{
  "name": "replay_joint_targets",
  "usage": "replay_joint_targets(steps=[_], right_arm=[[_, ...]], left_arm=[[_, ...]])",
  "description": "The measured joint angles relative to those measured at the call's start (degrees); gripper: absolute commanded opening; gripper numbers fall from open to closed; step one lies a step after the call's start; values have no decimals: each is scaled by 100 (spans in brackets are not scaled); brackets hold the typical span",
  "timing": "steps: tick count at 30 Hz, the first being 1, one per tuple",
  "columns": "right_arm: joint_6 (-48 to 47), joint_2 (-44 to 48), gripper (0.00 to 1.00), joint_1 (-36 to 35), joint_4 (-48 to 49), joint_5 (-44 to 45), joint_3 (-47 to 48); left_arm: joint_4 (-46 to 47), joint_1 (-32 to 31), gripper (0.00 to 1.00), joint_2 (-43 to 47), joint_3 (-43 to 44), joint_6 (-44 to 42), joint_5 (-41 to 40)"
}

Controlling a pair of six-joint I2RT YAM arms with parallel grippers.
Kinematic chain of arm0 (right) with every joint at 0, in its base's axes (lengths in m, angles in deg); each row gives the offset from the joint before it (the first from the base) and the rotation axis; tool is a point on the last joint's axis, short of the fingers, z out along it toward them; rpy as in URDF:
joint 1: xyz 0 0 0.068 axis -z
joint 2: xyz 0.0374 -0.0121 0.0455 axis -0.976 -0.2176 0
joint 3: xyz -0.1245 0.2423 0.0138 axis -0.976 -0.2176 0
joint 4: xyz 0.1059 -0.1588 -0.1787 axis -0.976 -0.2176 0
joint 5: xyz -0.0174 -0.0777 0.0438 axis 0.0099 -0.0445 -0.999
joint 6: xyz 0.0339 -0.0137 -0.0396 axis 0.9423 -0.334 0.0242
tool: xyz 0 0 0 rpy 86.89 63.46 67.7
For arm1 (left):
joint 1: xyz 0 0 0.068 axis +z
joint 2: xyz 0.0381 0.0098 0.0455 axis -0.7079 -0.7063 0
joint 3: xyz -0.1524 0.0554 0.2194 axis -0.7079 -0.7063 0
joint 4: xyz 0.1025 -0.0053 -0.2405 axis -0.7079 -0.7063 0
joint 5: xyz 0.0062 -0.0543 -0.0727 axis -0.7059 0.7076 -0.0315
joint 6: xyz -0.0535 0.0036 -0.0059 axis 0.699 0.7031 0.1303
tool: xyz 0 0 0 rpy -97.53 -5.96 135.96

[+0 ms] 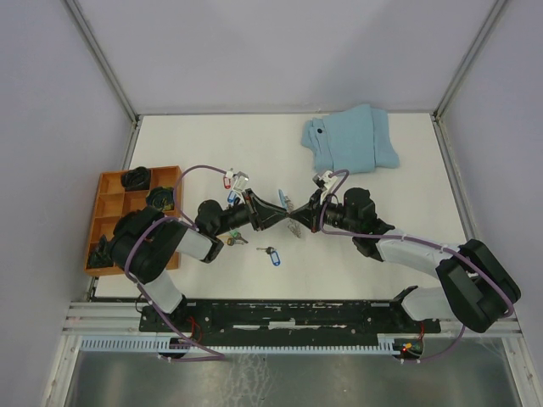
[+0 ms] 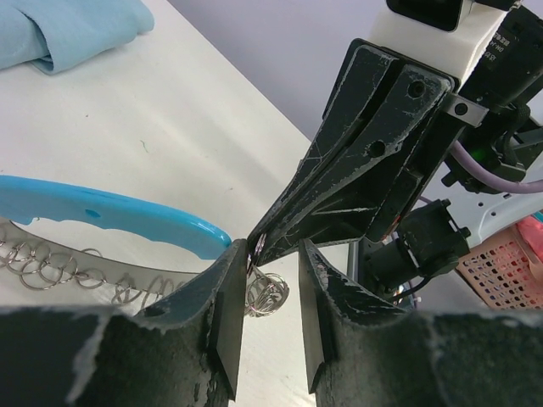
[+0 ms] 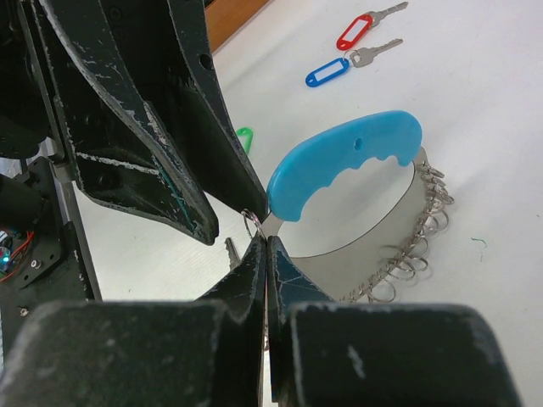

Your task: Put the keys on the keyring

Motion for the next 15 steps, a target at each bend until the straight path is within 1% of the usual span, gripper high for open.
replay_joint_targets(steps=[6,15], right_arm=[[20,4,1,0,2,4,-4],[129,13,1,0,13,15,-7]], left_arm=[[-35,9,32,0,0,0,2],[-92,24,18,0,0,-35,9]])
